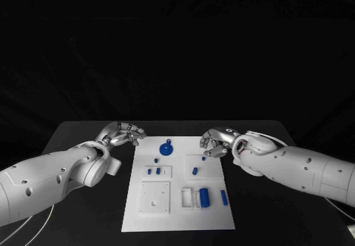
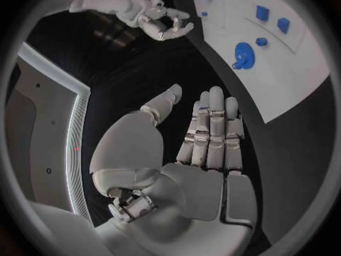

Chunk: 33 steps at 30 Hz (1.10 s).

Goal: Assemble the parts on the task board

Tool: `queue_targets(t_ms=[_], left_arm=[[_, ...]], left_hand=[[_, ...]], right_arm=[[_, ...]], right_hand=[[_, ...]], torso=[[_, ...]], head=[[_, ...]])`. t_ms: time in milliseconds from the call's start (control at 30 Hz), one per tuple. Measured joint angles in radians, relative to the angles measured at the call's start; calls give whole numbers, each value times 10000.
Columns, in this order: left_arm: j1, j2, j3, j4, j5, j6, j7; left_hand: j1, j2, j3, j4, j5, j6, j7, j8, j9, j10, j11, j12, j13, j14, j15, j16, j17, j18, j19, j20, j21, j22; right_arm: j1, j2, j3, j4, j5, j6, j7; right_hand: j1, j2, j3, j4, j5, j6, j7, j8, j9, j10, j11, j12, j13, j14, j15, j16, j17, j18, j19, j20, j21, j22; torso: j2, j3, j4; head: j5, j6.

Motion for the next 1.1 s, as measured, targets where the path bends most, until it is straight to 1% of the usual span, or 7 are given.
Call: queue_targets(t_ms=[67, 167, 200, 333, 400, 500, 1100], left_arm=[[20, -153, 0, 147, 866, 19, 312], [34, -322, 1, 299, 1687, 49, 645], [35, -352, 1, 330, 1862, 58, 718], [37, -382, 1, 422, 2285, 95, 895], [37, -382, 1, 484, 2434, 123, 967], [37, -382, 1, 548, 2579, 164, 1043], [36, -386, -1, 614, 2846, 300, 1167]], left_hand=[[126, 125, 28, -175, 0, -35, -36, 0, 0, -23, 47, 0, -30, -75, 76, -470, -32, -70, -112, 78, -218, -99], [123, 123, 51, -241, 101, -89, 18, 8, -7, -121, 96, -42, -79, -480, 369, -1096, -119, -69, -502, 302, -551, -202], [167, 167, 26, -266, 101, -117, -10, 39, -19, -184, 98, -47, -97, -656, 463, -1317, -142, -69, -630, 381, -648, -227], [176, 176, 20, -273, 234, -227, 58, 39, -66, -418, 156, -88, -182, -1205, 705, -1897, -232, -70, -866, 617, -843, -248], [176, 176, 20, -272, 234, -292, 35, 39, -103, -617, 170, -88, -264, -1637, 880, -2308, -318, -75, -1059, 811, -1010, -291], [176, 176, 20, -273, 234, -339, 54, 39, -128, -666, 188, -88, -338, -1951, 1058, -2664, -389, -80, -1219, 971, -1181, -338], [216, 216, -35, -273, 234, -338, 54, 39, -150, -738, 261, -88, -416, -1943, 1130, -2814, -358, -80, -1267, 1020, -1221, -333]], right_arm=[[-57, 35, -35, 27, -329, 13, -105], [-120, 56, -47, 45, -715, 25, -253], [-131, 69, -56, 30, -817, 26, -301], [-174, 135, -112, -62, -1138, 20, -471], [-224, 170, -134, -103, -1310, 4, -572], [-272, 241, -152, -156, -1520, -25, -709], [-450, 616, -245, -539, -1990, -141, -1025]], right_hand=[[74, -74, 74, 74, -309, 2, -2, 0, -11, 50, 50, -150, -105, 41, 36, 0, -21, 1, 39, 33, 0, 0], [232, -241, 327, 243, -740, 34, -33, 0, -48, 212, 65, -380, -277, 73, 39, -1, -75, 0, 74, 36, 1, 0], [206, -321, 376, 291, -793, 34, -34, 0, -58, 228, 52, -437, -317, 74, 38, -1, -84, -2, 88, 49, 1, 2], [203, -339, 430, 346, -808, 35, -35, 0, -69, 285, 34, -523, -395, 94, 18, -2, -99, -2, 103, 36, 2, 8], [226, -397, 456, 372, -849, 35, -36, 0, -71, 335, 50, -574, -437, 111, 1, -5, -104, -3, 143, 34, 3, 8], [244, -483, 581, 442, -933, 35, -36, 0, -86, 350, 38, -676, -502, 145, 33, -7, -127, -3, 149, 39, 3, 8], [283, -523, 854, 606, -1196, 297, -158, 20, -115, 674, -45, -843, -636, 201, -19, 44, -156, -4, 268, 48, 41, 6]], torso=[[0, -1, 6], [0, -4, 12], [4, -3, 12], [17, -4, 12], [24, -7, 10], [35, -7, 4], [37, 16, -12]], head=[[-1, 8], [9, 12], [15, 12], [23, 12], [35, 4], [47, -7], [95, -100]])
